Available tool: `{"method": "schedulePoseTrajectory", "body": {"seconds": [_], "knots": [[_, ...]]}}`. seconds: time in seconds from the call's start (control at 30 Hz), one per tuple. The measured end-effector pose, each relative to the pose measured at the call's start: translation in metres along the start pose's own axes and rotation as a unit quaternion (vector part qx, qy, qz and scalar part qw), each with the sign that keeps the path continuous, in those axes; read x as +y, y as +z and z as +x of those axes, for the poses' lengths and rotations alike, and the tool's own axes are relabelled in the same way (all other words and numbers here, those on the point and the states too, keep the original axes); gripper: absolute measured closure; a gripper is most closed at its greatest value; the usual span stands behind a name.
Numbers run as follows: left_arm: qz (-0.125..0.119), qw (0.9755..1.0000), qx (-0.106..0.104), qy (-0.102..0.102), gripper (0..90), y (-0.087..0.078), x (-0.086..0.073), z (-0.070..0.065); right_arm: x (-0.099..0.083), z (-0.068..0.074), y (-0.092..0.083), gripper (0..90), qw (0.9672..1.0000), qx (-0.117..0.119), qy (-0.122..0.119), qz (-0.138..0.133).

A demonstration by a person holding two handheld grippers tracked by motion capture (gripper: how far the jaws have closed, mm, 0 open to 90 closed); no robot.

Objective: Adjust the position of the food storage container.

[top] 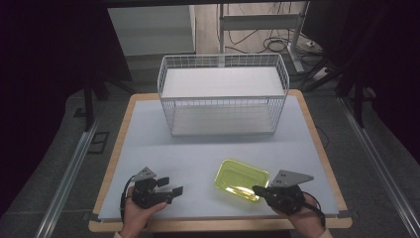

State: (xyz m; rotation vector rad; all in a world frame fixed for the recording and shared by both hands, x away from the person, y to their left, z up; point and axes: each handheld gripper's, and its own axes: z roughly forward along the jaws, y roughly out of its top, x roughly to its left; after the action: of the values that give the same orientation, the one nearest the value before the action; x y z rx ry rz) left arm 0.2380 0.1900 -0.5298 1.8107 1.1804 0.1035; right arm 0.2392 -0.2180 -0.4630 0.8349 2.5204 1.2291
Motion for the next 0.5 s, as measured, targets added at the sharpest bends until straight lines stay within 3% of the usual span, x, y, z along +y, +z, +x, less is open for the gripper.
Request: {"method": "schedulePoseTrajectory", "body": {"seconds": [0.07,0.2,0.5], "knots": [[0.0,1.0,0.0,0.001,24.4,0.0,0.0,0.0,0.001,0.01,0.007,90.0,0.9997,0.021,-0.008,0.007],[0.0,1.0,0.0,0.0,24.4,0.0,0.0,0.0,0.001,0.022,0.016,90.0,0.9986,0.039,-0.026,0.025],[0.002,1.0,0.0,0.002,24.6,0.001,-0.001,-0.002,-0.005,0.032,0.025,90.0,0.996,0.052,-0.048,0.055]]}}
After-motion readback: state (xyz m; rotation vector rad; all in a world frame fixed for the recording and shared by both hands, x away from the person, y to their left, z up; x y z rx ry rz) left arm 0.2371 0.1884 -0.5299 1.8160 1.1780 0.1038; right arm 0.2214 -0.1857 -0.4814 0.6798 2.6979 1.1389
